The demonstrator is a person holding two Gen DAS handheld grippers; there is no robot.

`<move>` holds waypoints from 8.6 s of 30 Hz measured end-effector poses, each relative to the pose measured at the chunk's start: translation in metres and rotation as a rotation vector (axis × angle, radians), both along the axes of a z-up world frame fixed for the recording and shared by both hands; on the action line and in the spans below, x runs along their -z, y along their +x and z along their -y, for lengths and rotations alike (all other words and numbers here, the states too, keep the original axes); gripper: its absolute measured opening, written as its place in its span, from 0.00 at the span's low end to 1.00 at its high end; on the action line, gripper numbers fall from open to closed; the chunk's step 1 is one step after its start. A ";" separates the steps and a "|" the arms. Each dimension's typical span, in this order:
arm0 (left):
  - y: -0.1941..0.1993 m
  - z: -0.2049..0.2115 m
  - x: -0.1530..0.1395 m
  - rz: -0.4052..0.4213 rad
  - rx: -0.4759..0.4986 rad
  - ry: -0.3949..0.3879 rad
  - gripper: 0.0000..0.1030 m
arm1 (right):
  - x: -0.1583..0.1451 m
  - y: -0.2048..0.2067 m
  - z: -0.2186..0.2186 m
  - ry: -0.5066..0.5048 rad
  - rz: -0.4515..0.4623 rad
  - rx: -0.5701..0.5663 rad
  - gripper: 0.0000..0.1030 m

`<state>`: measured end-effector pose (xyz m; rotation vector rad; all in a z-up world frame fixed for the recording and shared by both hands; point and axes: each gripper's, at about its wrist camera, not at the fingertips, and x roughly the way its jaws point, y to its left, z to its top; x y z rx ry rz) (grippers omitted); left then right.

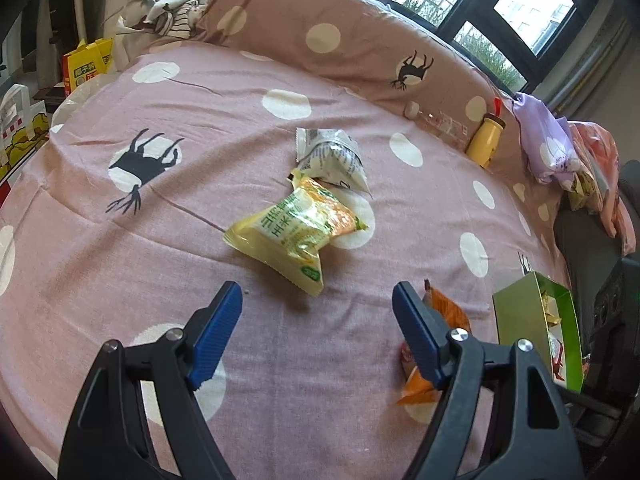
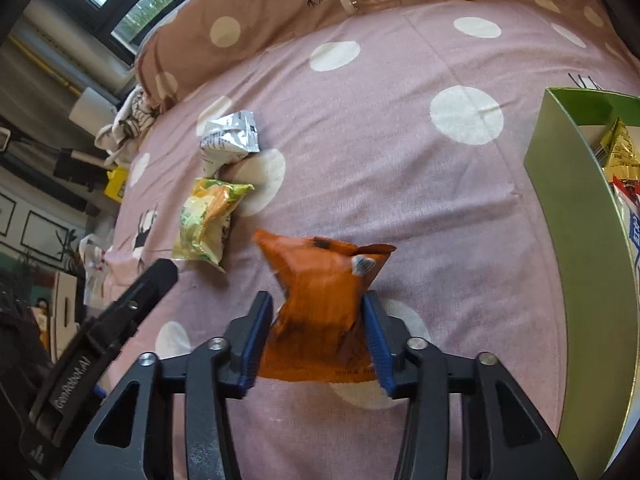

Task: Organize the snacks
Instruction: 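Grasp the orange chip bag with the right gripper and lift it, then lower the chip bag into the green box and open the right gripper, then move the right gripper back and close it on the yellow-green corn snack bag, then carry the corn snack bag over the box and lower it in, then open the right gripper and move it back to the white wrapped pastry, then close the right gripper on the white wrapped pastry and lift it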

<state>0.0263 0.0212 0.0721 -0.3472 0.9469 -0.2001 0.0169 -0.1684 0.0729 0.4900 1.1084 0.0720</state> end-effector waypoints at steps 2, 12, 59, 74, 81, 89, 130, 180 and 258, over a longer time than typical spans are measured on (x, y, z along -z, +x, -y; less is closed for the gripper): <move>-0.001 0.003 0.000 -0.006 0.018 -0.023 0.75 | -0.004 -0.006 0.007 0.019 0.030 0.029 0.64; -0.008 0.042 0.006 -0.065 0.262 -0.164 0.75 | 0.004 -0.008 0.040 0.280 0.060 0.068 0.64; -0.037 0.298 -0.038 0.116 0.970 -0.085 0.40 | -0.031 -0.114 0.210 0.254 0.338 0.624 0.42; -0.049 0.337 -0.017 0.051 1.031 -0.089 0.40 | -0.023 -0.140 0.235 0.180 0.280 0.815 0.42; -0.044 0.301 -0.037 0.097 0.957 -0.100 0.49 | -0.038 -0.145 0.229 0.128 0.337 0.827 0.42; -0.013 0.187 -0.062 0.200 0.665 -0.086 0.71 | -0.058 -0.122 0.197 0.065 0.377 0.696 0.57; 0.054 -0.051 0.040 -0.165 -0.053 -0.250 0.72 | 0.038 0.138 -0.112 0.089 -0.018 -0.384 0.70; -0.059 0.252 -0.061 0.032 0.899 -0.176 0.25 | -0.071 -0.128 0.163 0.002 0.213 0.504 0.44; 0.126 0.018 0.022 0.017 0.225 -0.047 0.53 | 0.026 0.159 -0.050 0.232 0.077 -0.198 0.56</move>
